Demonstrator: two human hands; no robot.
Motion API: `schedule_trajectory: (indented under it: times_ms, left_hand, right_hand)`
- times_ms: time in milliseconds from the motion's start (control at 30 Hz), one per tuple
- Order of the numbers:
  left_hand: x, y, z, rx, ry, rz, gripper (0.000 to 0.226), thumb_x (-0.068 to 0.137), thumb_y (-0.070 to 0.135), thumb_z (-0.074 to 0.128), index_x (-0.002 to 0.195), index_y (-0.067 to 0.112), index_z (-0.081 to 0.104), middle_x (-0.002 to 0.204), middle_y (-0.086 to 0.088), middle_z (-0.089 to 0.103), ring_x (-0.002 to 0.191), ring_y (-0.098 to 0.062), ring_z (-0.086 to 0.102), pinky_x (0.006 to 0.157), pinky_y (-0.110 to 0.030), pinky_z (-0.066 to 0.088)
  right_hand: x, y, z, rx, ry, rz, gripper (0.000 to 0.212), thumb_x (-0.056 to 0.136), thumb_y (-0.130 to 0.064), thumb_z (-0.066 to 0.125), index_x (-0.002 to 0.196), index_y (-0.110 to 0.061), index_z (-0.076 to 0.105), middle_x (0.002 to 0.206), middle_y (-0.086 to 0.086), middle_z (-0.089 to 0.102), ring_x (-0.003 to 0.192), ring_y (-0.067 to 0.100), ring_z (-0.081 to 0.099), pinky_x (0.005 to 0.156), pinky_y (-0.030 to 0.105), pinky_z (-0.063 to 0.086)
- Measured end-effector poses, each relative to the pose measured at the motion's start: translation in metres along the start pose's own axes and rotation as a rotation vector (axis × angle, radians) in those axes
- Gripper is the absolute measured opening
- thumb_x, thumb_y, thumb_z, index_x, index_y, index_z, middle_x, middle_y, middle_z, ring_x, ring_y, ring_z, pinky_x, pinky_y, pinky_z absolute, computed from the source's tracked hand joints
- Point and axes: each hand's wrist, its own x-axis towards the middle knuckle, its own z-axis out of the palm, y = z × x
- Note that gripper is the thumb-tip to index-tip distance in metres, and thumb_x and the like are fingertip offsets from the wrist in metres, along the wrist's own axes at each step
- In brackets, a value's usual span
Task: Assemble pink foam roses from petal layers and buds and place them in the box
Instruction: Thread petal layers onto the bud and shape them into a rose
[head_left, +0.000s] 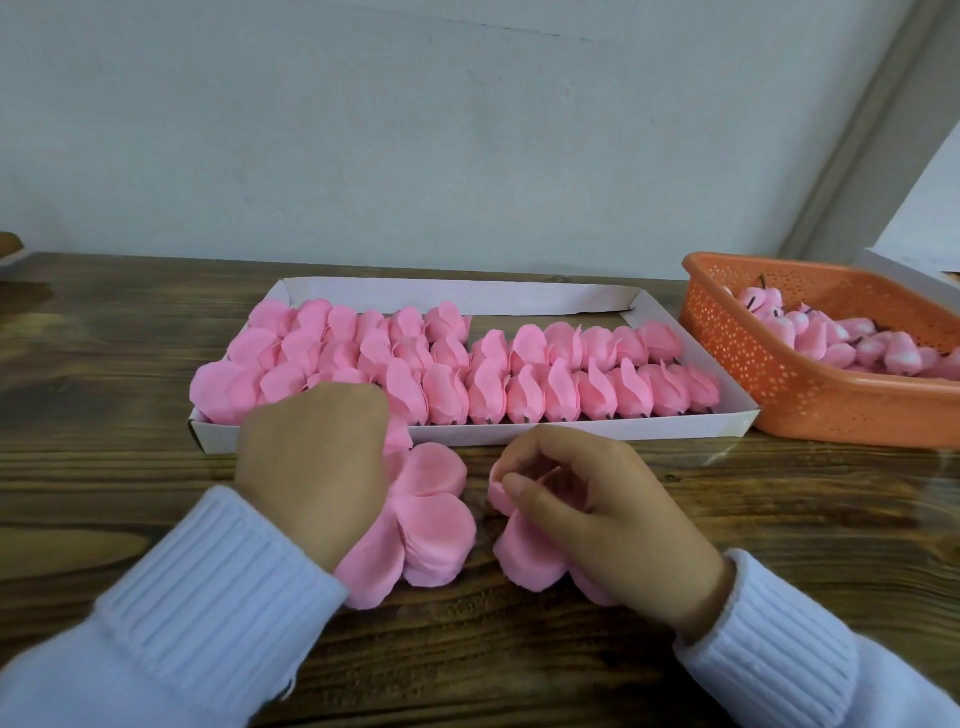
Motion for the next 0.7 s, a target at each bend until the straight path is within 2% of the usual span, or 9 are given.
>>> schedule_trajectory:
  times_ms: [167, 267, 333, 400, 467, 533, 600, 700]
  left_hand:
    - [0.002, -0.003, 0.001, -0.115, 0.025, -0.009, 0.005, 0.089, 0.027, 0.050, 0.088, 0.022, 0.051, 0.075, 0.006, 0.048, 0.074, -0.018, 0.056, 0.057, -0.026, 0.037]
    - [0.005, -0.008, -0.001, -0.242, 0.028, 0.019, 0.014, 0.088, 0.030, 0.054, 0.099, 0.024, 0.058, 0.085, 0.005, 0.057, 0.082, -0.020, 0.057, 0.067, -0.031, 0.048]
    - [0.004, -0.007, -0.008, -0.384, 0.073, 0.040, 0.017, 0.086, 0.029, 0.060, 0.102, 0.027, 0.062, 0.089, 0.007, 0.061, 0.083, -0.017, 0.056, 0.065, -0.029, 0.044]
    - [0.001, -0.004, -0.014, -0.520, 0.140, 0.060, 0.016, 0.084, 0.025, 0.066, 0.099, 0.029, 0.064, 0.081, 0.013, 0.058, 0.078, -0.011, 0.053, 0.058, -0.021, 0.036]
    - [-0.001, -0.001, -0.019, -0.611, 0.162, 0.084, 0.012, 0.083, 0.023, 0.068, 0.094, 0.026, 0.068, 0.080, 0.013, 0.061, 0.078, -0.012, 0.055, 0.057, -0.012, 0.031]
    - [-0.001, 0.000, -0.019, -0.631, 0.138, 0.129, 0.006, 0.085, 0.018, 0.066, 0.086, 0.016, 0.071, 0.079, 0.002, 0.067, 0.075, -0.018, 0.059, 0.061, -0.016, 0.037]
    - [0.000, 0.000, -0.017, -0.626, 0.118, 0.135, 0.011, 0.087, 0.018, 0.063, 0.082, 0.012, 0.070, 0.076, -0.004, 0.067, 0.072, -0.017, 0.058, 0.069, -0.015, 0.037]
    - [0.001, -0.005, -0.014, -0.536, 0.105, 0.112, 0.020, 0.090, 0.024, 0.057, 0.073, 0.014, 0.061, 0.070, -0.001, 0.059, 0.066, -0.017, 0.053, 0.053, -0.019, 0.032]
  right_hand:
    - [0.000, 0.000, 0.000, 0.003, 0.000, -0.005, 0.009, 0.087, -0.007, 0.065, 0.086, -0.015, 0.069, 0.083, -0.004, 0.070, 0.081, 0.010, 0.063, 0.078, 0.029, 0.049]
    - [0.000, 0.001, 0.000, 0.003, 0.004, -0.007, 0.010, 0.087, -0.008, 0.064, 0.087, -0.016, 0.068, 0.083, -0.005, 0.069, 0.081, 0.009, 0.063, 0.076, 0.025, 0.049]
    - [0.000, 0.001, 0.001, 0.049, 0.035, -0.010, 0.009, 0.086, -0.011, 0.062, 0.088, -0.019, 0.067, 0.083, -0.007, 0.069, 0.080, 0.008, 0.063, 0.074, 0.020, 0.049]
    - [0.001, 0.001, 0.002, 0.136, 0.113, 0.005, 0.013, 0.082, -0.016, 0.058, 0.091, -0.023, 0.064, 0.086, -0.010, 0.067, 0.082, 0.008, 0.064, 0.074, 0.019, 0.049]
    - [0.002, 0.003, 0.001, 0.226, 0.197, 0.020, 0.016, 0.081, -0.017, 0.057, 0.093, -0.026, 0.062, 0.089, -0.010, 0.066, 0.085, 0.008, 0.064, 0.074, 0.021, 0.050]
    - [0.004, 0.005, 0.000, 0.264, 0.235, 0.034, 0.015, 0.081, -0.018, 0.057, 0.093, -0.025, 0.062, 0.090, -0.009, 0.066, 0.085, 0.007, 0.064, 0.075, 0.022, 0.051]
    - [0.004, 0.007, 0.000, 0.259, 0.227, 0.044, 0.013, 0.080, -0.018, 0.057, 0.090, -0.025, 0.062, 0.089, -0.010, 0.066, 0.084, 0.005, 0.063, 0.075, 0.022, 0.050]
    - [0.004, 0.007, 0.002, 0.245, 0.201, 0.037, 0.012, 0.079, -0.018, 0.057, 0.086, -0.027, 0.061, 0.087, -0.013, 0.066, 0.083, 0.003, 0.062, 0.073, 0.020, 0.048]
